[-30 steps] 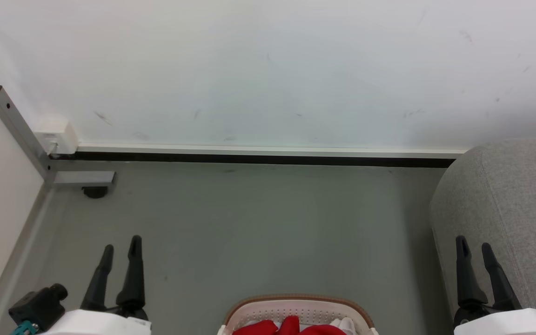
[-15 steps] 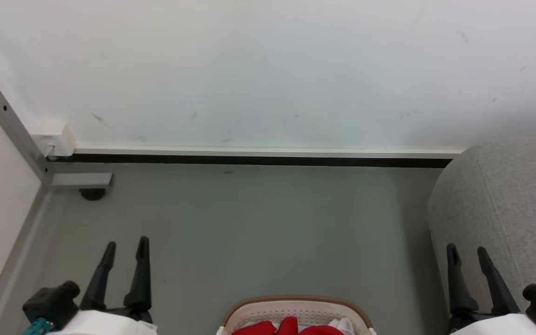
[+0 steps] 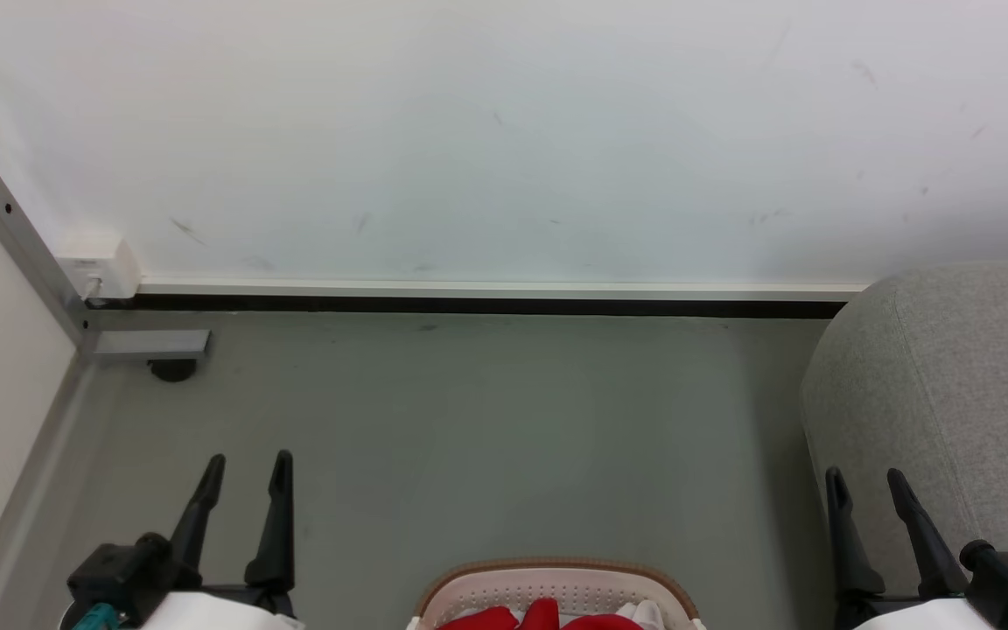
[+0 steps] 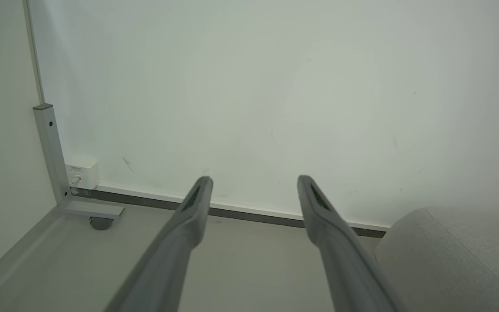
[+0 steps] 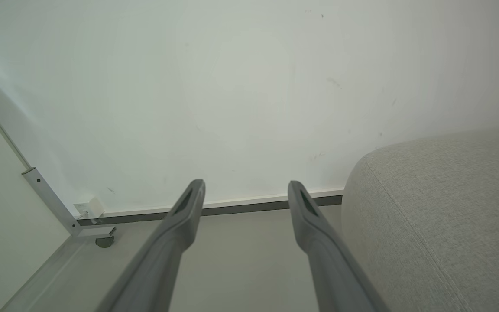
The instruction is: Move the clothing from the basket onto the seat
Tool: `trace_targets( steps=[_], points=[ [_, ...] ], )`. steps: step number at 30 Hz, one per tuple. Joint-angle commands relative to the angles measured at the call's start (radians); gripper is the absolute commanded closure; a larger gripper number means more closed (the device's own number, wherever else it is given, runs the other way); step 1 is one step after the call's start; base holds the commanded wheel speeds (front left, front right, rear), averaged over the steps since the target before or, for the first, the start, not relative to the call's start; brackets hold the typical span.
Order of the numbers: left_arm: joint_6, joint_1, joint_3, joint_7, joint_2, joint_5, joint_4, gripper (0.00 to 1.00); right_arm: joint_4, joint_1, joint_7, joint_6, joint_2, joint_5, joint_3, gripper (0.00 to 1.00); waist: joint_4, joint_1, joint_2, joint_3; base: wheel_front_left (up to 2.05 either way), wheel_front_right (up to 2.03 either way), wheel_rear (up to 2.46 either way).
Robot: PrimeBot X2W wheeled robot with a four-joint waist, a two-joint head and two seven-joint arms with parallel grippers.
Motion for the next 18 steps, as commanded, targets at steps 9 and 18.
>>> trace_targets(
  steps=[9,18],
  points=[
    [0.002,0.003,-0.001,-0.023,0.011,0.087,-0.012,0.00,0.020,-0.015,-0.023,-0.002,-0.010,-0.076,0.010,0.00,-0.003,0.0000,0.0000,-0.001,0.00,0.00,0.00],
    [0.000,0.004,0.002,-0.043,0.005,0.146,-0.018,0.00,0.015,-0.019,-0.040,-0.002,-0.010,-0.120,0.022,0.00,-0.007,0.0000,0.0000,0.000,0.00,0.00,0.00]
  ],
)
